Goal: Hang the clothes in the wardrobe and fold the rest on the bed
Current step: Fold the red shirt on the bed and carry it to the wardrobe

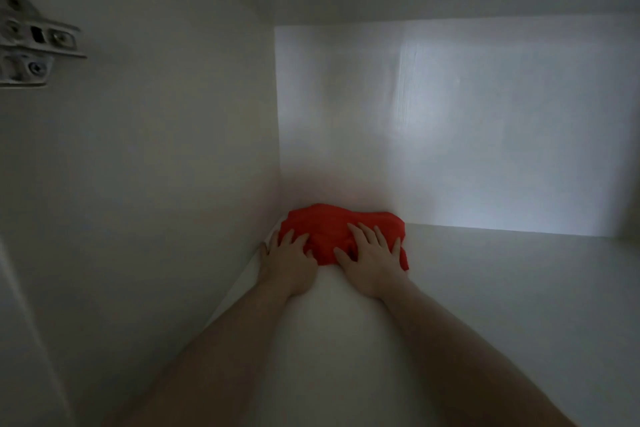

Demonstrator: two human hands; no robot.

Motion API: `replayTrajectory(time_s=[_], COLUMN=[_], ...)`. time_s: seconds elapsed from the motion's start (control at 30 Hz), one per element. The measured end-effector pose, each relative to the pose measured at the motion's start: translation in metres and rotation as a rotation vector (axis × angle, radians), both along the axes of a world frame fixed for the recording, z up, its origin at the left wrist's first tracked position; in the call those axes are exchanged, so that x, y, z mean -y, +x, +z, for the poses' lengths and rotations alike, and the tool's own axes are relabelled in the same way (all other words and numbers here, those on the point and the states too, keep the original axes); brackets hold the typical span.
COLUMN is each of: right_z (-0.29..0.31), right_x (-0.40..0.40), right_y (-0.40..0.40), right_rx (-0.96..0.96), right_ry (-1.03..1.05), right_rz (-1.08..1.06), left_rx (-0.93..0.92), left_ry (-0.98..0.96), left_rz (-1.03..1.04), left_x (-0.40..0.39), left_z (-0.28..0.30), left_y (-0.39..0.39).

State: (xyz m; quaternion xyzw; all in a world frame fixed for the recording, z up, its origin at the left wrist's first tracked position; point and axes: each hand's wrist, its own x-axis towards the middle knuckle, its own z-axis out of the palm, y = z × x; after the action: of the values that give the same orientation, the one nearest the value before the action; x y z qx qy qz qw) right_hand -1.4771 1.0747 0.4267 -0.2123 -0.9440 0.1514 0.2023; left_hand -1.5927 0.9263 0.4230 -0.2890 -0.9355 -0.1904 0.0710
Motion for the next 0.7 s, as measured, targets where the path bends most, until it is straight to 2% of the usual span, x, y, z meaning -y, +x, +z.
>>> replayTrajectory(time_s=[0.13,0.33,0.53,0.63,0.7], right_z=[0.0,-0.003,0.002,0.011,0.018], right_x=[0.01,0.037,0.079,0.108,0.131], right_y=[0.018,0.078,0.173,0.235,0.281], right_rx=[0.005,0.144,0.247,0.182,0.049], right_ry=[0.063,0.041,-0.017,-0.111,-0.26], right_rz=[-0.063,-0.098,-0.108,-0.064,-0.019], left_rx=[-0.059,-0.065,-0.083,-0.128,-0.036], left_ry=[0.016,0.034,-0.064,-0.135,-0.116], left_rz=[0.031,0.036,-0.086,-0.252,-0.344], left_x=[0.004,0.017,0.051,0.07,0.082], left_z=[-0.001,0.004,0.008,0.016,0.022], left_y=[0.004,0.037,0.1,0.161,0.215])
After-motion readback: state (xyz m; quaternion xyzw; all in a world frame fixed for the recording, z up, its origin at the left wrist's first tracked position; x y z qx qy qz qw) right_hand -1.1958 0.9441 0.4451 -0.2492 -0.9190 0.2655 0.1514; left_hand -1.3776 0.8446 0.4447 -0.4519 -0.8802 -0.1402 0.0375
